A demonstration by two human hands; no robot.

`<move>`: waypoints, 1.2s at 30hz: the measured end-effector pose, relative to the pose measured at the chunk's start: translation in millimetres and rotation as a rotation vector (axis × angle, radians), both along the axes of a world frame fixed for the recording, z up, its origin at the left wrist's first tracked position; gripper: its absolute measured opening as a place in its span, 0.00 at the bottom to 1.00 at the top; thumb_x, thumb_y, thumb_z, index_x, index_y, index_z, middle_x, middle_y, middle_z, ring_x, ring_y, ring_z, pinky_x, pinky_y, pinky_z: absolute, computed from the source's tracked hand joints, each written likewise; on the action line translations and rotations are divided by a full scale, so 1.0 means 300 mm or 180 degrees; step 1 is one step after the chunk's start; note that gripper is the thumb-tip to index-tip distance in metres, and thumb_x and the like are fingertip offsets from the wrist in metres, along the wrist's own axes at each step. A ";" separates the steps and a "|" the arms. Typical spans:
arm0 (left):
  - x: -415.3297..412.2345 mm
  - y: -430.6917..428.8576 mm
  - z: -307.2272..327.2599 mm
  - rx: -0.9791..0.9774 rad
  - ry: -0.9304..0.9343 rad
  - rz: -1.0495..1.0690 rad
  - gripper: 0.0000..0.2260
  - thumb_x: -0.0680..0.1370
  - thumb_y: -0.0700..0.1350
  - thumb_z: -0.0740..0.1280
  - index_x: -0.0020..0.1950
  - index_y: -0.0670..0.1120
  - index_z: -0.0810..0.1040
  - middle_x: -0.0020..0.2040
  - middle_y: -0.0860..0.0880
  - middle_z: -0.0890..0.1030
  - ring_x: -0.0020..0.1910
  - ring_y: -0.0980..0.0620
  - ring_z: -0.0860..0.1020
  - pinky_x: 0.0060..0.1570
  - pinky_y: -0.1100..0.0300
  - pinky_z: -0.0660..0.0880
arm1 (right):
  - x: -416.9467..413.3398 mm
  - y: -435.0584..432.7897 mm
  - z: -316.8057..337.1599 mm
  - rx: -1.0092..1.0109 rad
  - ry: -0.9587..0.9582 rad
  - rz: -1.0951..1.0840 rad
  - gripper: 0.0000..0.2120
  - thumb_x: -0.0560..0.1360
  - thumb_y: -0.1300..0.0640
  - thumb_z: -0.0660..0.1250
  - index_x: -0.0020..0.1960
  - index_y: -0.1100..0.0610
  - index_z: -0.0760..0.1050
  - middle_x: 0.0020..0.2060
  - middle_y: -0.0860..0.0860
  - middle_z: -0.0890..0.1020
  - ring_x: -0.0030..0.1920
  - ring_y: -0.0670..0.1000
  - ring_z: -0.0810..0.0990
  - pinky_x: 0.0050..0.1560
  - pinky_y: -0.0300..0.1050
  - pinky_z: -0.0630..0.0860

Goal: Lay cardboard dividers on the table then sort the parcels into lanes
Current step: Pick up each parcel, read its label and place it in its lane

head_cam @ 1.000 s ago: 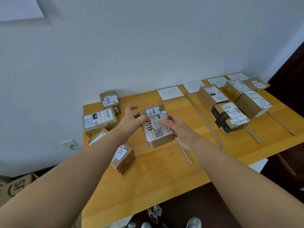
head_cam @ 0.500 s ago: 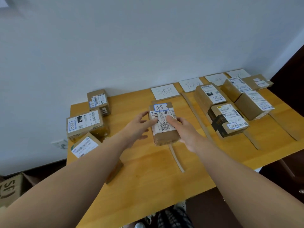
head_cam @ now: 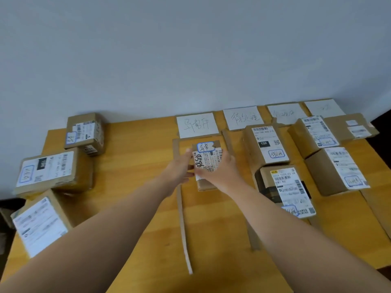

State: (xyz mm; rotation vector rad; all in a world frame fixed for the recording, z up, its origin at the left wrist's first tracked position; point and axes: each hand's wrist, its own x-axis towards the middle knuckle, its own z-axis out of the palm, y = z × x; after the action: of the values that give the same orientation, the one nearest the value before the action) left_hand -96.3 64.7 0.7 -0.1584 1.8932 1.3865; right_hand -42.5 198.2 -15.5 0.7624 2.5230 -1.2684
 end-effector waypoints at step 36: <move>-0.188 -0.096 -0.011 -0.0894 0.0859 0.0130 0.13 0.80 0.42 0.58 0.64 0.47 0.72 0.59 0.46 0.77 0.45 0.52 0.74 0.41 0.62 0.72 | -0.207 0.098 -0.028 0.1112 0.0387 0.0429 0.41 0.72 0.40 0.67 0.76 0.53 0.53 0.70 0.56 0.65 0.70 0.56 0.63 0.67 0.51 0.66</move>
State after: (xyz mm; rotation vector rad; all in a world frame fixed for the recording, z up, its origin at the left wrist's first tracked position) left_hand -152.6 35.8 -2.5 -0.1540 2.3184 1.2102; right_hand -104.7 227.5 -23.9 0.5813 2.8824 -0.8662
